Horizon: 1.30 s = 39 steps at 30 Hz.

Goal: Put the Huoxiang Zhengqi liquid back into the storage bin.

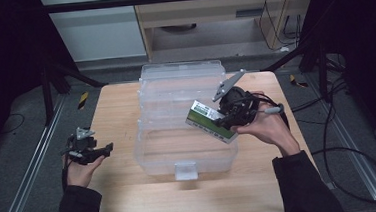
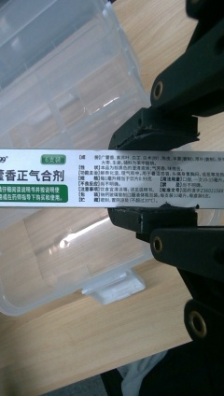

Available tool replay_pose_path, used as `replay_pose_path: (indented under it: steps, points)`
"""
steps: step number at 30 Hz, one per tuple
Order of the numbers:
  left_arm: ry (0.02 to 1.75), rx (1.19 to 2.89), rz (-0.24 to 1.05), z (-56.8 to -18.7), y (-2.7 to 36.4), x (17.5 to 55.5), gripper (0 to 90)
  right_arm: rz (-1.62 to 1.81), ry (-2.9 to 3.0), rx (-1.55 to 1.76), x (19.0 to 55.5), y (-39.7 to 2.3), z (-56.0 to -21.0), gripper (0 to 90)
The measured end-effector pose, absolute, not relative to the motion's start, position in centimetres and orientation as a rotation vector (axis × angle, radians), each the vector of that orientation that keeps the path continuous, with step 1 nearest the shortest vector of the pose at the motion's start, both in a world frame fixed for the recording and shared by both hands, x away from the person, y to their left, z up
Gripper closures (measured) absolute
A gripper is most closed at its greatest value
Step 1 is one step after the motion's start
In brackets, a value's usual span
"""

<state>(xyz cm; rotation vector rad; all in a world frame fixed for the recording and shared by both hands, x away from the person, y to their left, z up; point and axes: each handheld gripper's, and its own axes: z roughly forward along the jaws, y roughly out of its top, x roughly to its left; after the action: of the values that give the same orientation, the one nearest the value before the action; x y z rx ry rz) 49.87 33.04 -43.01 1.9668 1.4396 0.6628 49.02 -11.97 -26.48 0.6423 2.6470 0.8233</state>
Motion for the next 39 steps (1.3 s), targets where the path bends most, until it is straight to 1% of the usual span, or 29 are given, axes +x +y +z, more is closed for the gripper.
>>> replay_pose_path:
  steps: [27, 39]
  points:
    - [1.448, 1.979, 0.659, -43.3, 33.1, 50.0, 34.0, 0.719, 2.848, 0.323, 50.7, -10.1, -29.8, 64.3]
    - [1.450, 1.986, 0.662, -43.5, 33.0, 50.1, 34.1, 0.655, 2.911, 0.247, 51.0, -10.3, -31.5, 64.2]
